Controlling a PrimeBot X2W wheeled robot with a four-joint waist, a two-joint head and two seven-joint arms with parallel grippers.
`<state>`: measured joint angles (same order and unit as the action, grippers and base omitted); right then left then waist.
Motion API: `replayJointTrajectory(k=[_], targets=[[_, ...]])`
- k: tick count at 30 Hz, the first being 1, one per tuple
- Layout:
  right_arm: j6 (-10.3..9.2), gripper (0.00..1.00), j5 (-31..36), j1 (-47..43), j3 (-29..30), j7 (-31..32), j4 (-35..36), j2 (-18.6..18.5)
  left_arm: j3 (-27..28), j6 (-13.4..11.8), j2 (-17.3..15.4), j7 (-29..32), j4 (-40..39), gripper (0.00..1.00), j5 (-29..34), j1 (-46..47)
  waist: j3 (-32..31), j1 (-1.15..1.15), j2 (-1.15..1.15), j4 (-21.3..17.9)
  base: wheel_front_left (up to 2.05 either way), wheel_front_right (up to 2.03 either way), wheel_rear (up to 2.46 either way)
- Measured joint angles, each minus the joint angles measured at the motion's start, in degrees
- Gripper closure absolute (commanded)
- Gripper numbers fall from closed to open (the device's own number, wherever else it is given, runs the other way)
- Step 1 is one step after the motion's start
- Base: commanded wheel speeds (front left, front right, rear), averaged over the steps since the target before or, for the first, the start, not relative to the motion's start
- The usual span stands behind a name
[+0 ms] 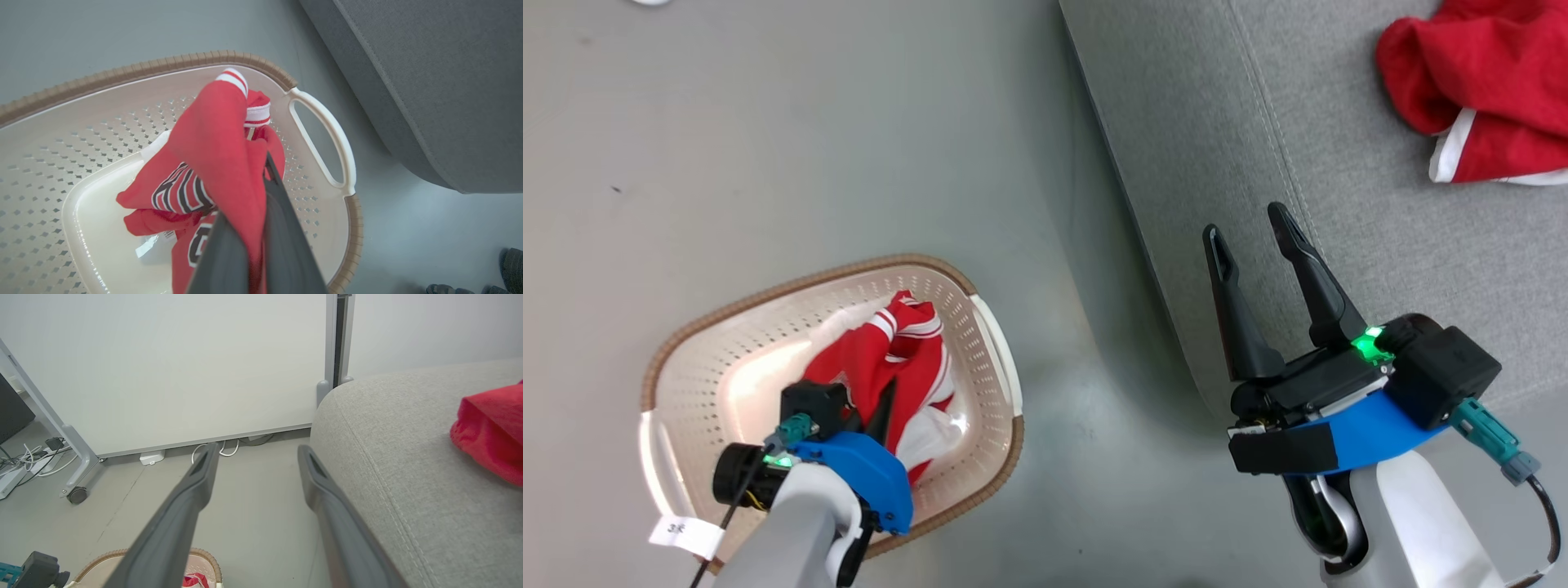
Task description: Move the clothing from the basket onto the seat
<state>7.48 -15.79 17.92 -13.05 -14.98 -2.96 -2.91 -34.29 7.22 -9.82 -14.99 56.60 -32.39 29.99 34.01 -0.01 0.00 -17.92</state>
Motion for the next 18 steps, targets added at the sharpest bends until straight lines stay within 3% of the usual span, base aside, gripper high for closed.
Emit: replayJointTrajectory(k=[18], targets=[[0.00, 0.00, 1.80, -6.23, 0.45, 0.98, -3.85, 0.02, -3.76, 0.21, 2.72, 0.00, -6.17, 1.00, -0.41, -6.64, -16.13, 0.00, 0.00, 6.17, 0.00, 0.00, 0.00]])
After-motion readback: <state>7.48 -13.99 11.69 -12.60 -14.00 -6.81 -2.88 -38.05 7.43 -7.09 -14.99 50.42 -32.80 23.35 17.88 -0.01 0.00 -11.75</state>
